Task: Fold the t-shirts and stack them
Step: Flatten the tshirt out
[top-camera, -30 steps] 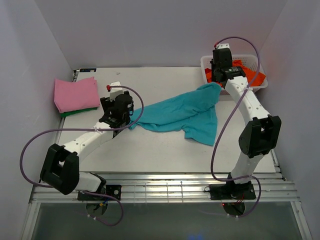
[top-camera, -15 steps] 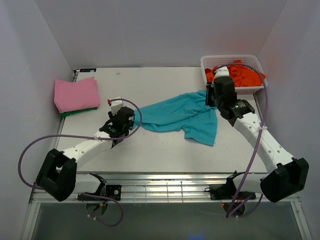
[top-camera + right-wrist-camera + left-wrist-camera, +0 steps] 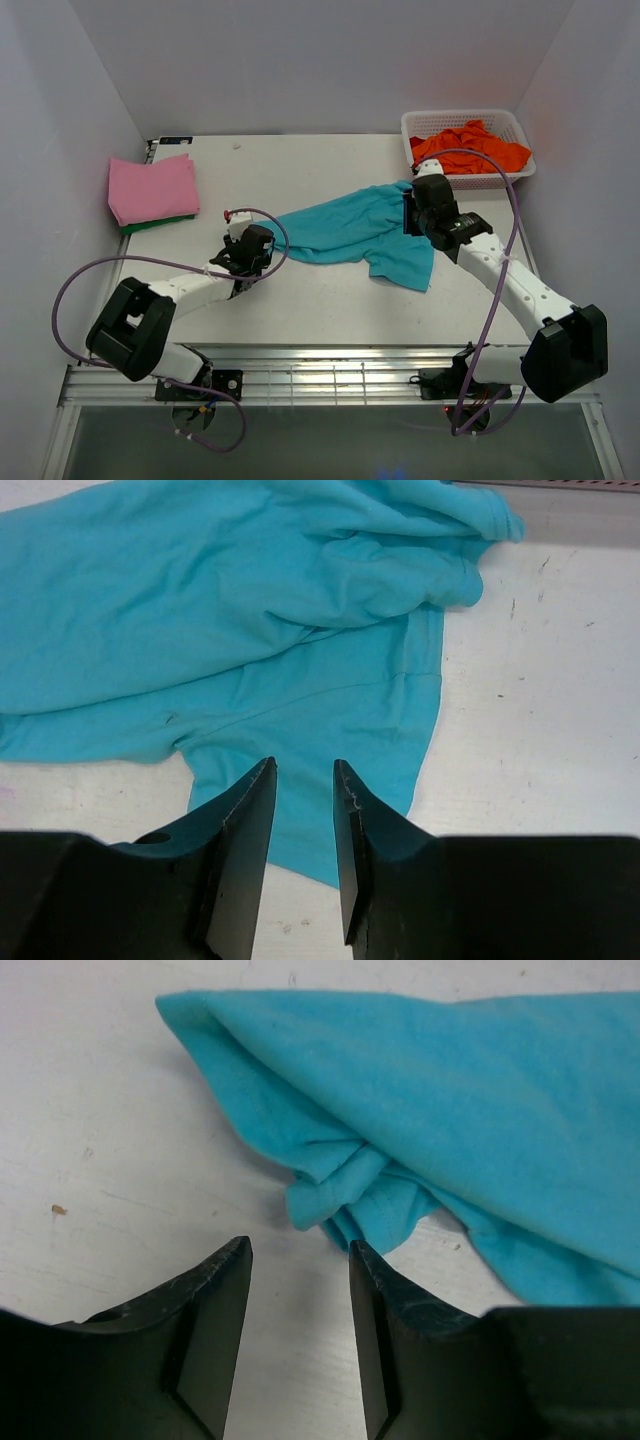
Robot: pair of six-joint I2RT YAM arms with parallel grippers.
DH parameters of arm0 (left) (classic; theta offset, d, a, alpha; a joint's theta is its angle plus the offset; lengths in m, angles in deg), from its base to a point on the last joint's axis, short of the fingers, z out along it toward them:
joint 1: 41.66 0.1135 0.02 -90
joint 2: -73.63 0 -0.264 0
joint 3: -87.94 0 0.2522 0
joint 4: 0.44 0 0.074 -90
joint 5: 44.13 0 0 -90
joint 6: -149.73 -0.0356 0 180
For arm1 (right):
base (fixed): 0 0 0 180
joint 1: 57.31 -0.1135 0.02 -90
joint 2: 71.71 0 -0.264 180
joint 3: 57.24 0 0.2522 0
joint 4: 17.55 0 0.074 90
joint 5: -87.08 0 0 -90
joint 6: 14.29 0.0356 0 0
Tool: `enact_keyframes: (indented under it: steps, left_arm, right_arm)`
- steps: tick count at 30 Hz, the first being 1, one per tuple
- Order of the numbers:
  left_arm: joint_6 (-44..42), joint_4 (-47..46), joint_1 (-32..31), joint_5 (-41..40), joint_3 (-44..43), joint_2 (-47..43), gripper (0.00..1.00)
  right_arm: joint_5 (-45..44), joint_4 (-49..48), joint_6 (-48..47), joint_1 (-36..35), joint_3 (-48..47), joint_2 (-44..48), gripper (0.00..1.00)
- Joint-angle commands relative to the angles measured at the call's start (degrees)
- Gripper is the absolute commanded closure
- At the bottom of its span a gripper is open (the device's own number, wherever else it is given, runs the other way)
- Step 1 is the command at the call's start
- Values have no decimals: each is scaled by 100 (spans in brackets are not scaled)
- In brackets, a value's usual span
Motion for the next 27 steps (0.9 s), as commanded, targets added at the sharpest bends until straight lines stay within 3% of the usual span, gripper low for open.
enact_keyframes:
  steps: [1, 17, 27]
  left_arm:
    - [-136, -621, -7, -147, 120, -370, 46]
    - [-295, -1157, -7, -155, 68, 359, 46]
    - [-286, -1122, -7, -436, 50, 253, 57]
  right_arm:
    - [-93, -202, 60, -48, 105, 200, 64]
    - [-136, -211, 130, -48, 624, 560, 65]
    - [-102, -246, 148, -48, 870, 622, 65]
